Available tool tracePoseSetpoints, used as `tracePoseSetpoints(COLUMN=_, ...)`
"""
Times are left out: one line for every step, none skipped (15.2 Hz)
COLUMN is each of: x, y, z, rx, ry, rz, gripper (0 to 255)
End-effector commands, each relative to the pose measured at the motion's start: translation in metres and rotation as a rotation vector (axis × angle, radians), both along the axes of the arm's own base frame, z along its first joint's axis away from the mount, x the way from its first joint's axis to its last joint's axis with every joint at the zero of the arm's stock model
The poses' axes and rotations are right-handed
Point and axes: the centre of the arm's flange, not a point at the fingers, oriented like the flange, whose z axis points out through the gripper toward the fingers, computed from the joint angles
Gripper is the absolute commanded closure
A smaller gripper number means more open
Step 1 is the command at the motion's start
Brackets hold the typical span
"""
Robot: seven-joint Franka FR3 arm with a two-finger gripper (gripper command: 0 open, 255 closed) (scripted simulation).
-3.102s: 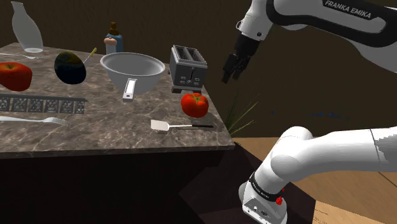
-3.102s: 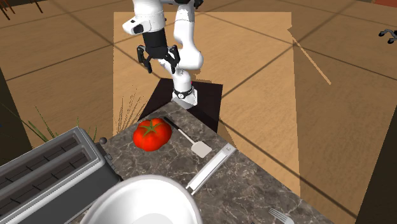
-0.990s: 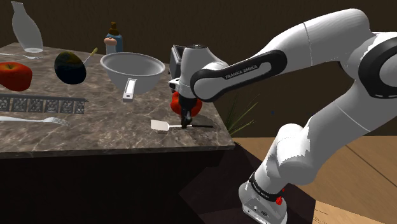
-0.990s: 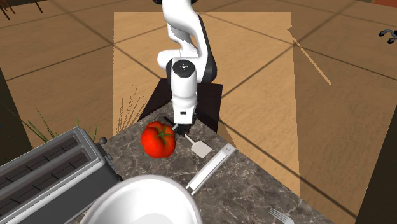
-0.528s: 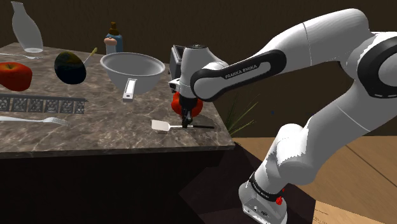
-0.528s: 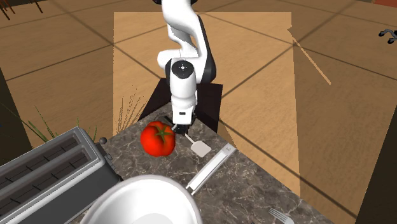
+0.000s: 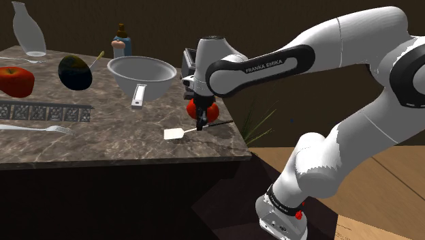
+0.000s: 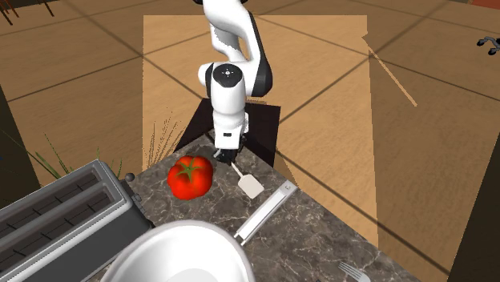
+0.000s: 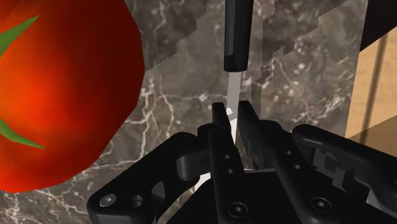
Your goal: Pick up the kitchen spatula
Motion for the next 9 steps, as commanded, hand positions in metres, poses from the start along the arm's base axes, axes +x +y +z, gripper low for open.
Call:
tracePoseSetpoints(x=-0.001, y=0.0, z=0.011, rx=0.0, ry=0.0, rz=0.0, gripper=255)
tracePoseSetpoints(x=-0.001, y=0.0, z=0.016, rx=0.0, ry=0.0, rz=0.0, gripper=255)
tracePoseSetpoints(x=-0.001, y=0.0, z=0.021, rx=0.0, ry=0.0, rz=0.0, gripper=255)
tracePoseSetpoints(x=-0.001, y=0.0, z=0.027, rx=0.0, ry=0.0, rz=0.0, gripper=255)
tracePoseSetpoints(x=-0.001, y=0.0, z=0.032, rx=0.0, ry=0.0, rz=0.0, gripper=255)
tracePoseSetpoints(x=-0.001, y=0.0, z=0.037, rx=0.0, ry=0.0, rz=0.0, gripper=255)
tracePoseSetpoints(x=-0.001, y=0.0, z=0.042, rx=0.0, ry=0.0, rz=0.0, gripper=255)
tracePoseSetpoints(x=-0.001, y=0.0, z=0.043, rx=0.0, ry=0.0, rz=0.0, gripper=255)
tracePoseSetpoints(x=-0.001, y=0.0, z=0.043, rx=0.0, ry=0.0, rz=0.0, gripper=255)
